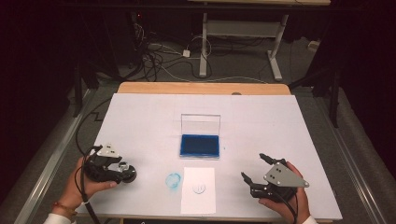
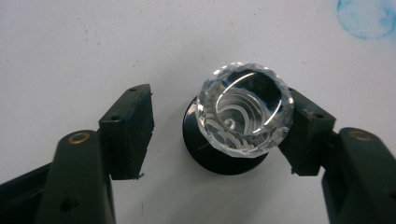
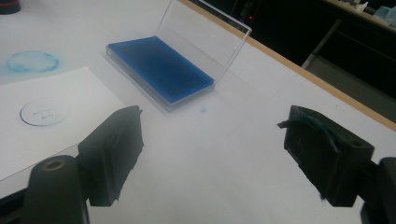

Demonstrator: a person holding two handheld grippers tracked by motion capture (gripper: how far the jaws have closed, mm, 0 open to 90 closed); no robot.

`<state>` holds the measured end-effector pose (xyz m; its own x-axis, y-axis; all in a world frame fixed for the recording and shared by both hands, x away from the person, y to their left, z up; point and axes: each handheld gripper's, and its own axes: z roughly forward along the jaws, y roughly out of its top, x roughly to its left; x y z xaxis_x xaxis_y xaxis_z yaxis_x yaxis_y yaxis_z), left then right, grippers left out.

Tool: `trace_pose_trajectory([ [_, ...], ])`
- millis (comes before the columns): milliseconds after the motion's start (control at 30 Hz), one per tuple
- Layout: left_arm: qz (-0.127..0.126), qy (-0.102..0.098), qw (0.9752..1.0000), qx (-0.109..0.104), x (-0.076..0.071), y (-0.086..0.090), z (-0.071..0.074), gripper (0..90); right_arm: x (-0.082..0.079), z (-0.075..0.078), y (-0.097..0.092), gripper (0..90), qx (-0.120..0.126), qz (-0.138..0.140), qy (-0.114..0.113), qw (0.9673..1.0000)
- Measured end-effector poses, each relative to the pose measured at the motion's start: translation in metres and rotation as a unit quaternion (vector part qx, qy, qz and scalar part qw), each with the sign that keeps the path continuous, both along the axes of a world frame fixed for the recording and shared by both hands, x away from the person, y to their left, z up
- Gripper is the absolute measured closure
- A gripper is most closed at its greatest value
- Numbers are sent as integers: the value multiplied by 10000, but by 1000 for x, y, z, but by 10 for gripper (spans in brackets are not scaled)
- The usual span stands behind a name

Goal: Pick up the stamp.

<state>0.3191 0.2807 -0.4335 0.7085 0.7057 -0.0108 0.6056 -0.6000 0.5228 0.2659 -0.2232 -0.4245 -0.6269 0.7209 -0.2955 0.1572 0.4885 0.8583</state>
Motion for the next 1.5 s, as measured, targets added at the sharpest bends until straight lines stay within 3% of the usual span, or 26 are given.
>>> trace_pose_trajectory([
  [367, -120, -33, 9998, -144, -2, -1, 4, 402, -1, 0, 1, 202, -38, 11, -7, 10000],
  [600, -172, -83, 9997, -181, -3, -2, 5, 527, -1, 0, 2, 209, -65, 17, -19, 10000],
  [900, -278, -103, 9996, -31, -5, -6, 3, 541, -1, -1, 2, 222, -88, 2, 4, 10000],
  [1267, -177, -198, 9996, -23, -6, -8, 3, 544, -1, -1, 2, 225, -83, 11, 29, 10000],
  [1500, 90, -509, 9987, -5, -9, -6, 5, 544, 0, -1, 1, 223, -73, -1, 20, 10000],
])
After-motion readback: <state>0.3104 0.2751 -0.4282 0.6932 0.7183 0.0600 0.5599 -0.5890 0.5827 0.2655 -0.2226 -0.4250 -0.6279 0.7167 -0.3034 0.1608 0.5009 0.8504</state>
